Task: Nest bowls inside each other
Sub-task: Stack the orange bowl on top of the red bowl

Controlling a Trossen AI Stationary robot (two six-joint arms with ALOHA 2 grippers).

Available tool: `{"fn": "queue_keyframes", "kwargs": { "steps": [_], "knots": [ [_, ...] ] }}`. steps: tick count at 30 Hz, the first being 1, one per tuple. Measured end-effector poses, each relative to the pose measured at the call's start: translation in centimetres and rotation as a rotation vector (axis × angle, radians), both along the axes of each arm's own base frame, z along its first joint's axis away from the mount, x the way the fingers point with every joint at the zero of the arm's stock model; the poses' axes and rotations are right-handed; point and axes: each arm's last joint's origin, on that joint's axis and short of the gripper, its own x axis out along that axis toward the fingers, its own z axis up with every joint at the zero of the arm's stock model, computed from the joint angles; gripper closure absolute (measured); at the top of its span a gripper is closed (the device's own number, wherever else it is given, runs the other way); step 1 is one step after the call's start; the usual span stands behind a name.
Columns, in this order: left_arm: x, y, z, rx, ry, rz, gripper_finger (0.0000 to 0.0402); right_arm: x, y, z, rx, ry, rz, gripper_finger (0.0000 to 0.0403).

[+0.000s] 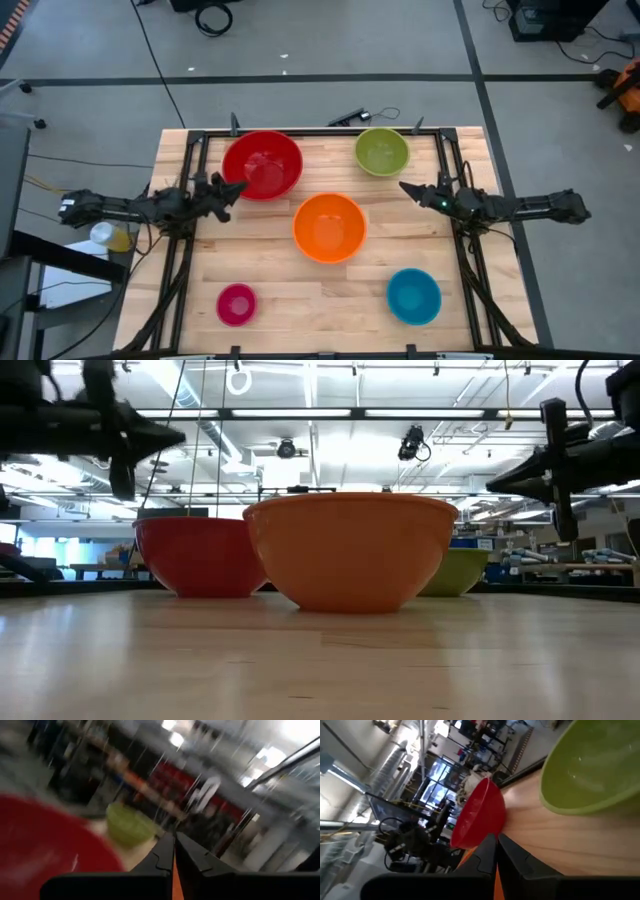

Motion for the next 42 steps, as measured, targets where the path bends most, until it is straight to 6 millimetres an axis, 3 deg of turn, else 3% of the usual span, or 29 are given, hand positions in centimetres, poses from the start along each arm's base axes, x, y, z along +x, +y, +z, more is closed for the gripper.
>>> {"fn": "queue_keyframes", "kwargs": {
  "steps": [5, 11, 14, 16, 20, 26, 29, 36, 42],
  "knots": [
    [1.5, 0.2, 1.1, -0.090, 0.120, -0.020, 0.0381, 0.8, -0.3, 1.6, -0.020, -0.021, -0.004, 0.0364],
    [3.2, 0.6, 3.9, -0.100, 0.237, -0.025, 0.0381, 2.6, -0.7, 7.2, -0.074, -0.009, -0.001, 0.0334],
    [3.6, 0.7, 5.4, -0.098, 0.324, -0.042, 0.0379, 4.1, -0.6, 9.5, -0.092, 0.115, 0.055, 0.0310],
    [3.6, 0.8, 6.2, -0.092, 0.387, -0.036, 0.0368, 5.2, -0.6, 9.8, -0.102, 0.289, 0.102, 0.0292],
    [3.6, 1.1, 7.2, -0.089, 0.471, -0.013, 0.0314, 7.2, -1.1, 9.1, -0.046, 0.541, 0.141, 0.0251],
    [3.5, 1.4, 7.9, -0.119, 0.492, -0.023, 0.0199, 10.1, -2.4, 7.4, 0.079, 0.586, 0.279, 0.0194],
    [3.3, 1.2, 8.4, -0.123, 0.504, -0.058, 0.0164, 10.9, -2.4, 6.2, 0.171, 0.606, 0.363, 0.0180],
    [3.0, 0.9, 7.8, -0.087, 0.616, -0.110, 0.0152, 13.0, -1.0, 3.9, 0.205, 0.666, 0.451, 0.0179],
    [2.9, 0.6, 7.5, -0.093, 0.650, -0.128, 0.0158, 14.1, -1.0, 1.4, 0.252, 0.765, 0.413, 0.0180]
  ]
}}
